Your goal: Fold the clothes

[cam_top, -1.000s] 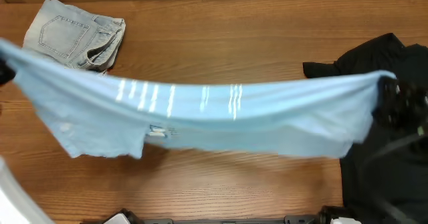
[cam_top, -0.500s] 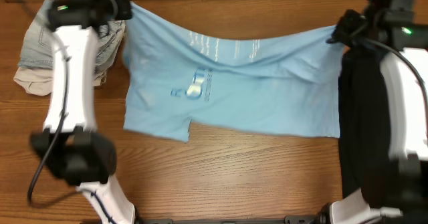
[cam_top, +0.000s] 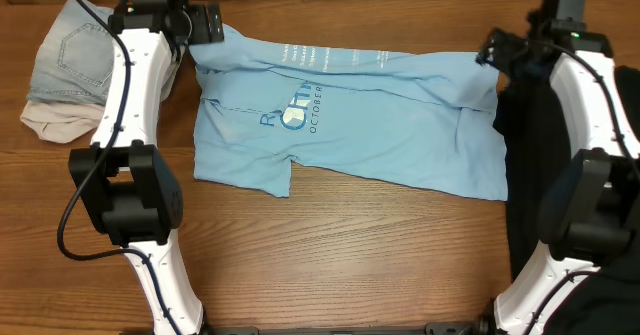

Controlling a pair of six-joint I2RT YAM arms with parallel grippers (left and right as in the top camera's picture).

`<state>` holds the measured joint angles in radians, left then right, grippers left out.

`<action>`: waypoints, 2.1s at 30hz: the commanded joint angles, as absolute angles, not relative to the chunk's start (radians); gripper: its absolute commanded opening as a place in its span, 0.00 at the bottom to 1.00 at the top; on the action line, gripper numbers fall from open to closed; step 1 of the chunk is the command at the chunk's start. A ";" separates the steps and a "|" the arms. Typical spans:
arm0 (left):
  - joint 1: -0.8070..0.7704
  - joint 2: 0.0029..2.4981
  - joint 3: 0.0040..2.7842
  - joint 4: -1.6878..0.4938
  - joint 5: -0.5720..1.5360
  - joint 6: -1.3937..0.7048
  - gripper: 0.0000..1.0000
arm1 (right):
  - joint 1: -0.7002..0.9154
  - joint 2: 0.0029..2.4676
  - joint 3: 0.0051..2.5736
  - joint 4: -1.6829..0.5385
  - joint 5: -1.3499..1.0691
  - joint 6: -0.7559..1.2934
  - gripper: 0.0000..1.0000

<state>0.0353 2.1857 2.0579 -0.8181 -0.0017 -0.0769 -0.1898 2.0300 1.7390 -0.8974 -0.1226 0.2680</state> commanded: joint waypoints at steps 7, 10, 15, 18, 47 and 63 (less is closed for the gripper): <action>0.046 2.109 2.104 -1.298 -0.022 -0.095 1.00 | -0.258 1.983 1.726 -1.317 -0.196 0.263 0.89; 0.046 2.142 2.070 -1.407 -0.022 -0.105 0.98 | -0.245 1.983 1.667 -1.385 -0.196 0.239 0.82; 0.047 2.178 1.954 -1.467 0.014 -0.112 0.90 | -0.236 1.983 1.519 -1.351 -0.188 0.235 0.53; 0.046 2.178 1.860 -1.451 0.055 -0.111 0.90 | -0.238 1.983 1.425 -1.304 -0.188 0.238 0.48; 0.206 2.178 1.678 -1.389 0.091 -0.149 0.04 | -0.232 1.980 1.334 -1.225 -0.231 0.267 0.68; 0.246 2.178 1.691 -1.397 0.105 -0.111 0.04 | -0.211 1.923 1.225 -1.248 -0.282 0.262 0.69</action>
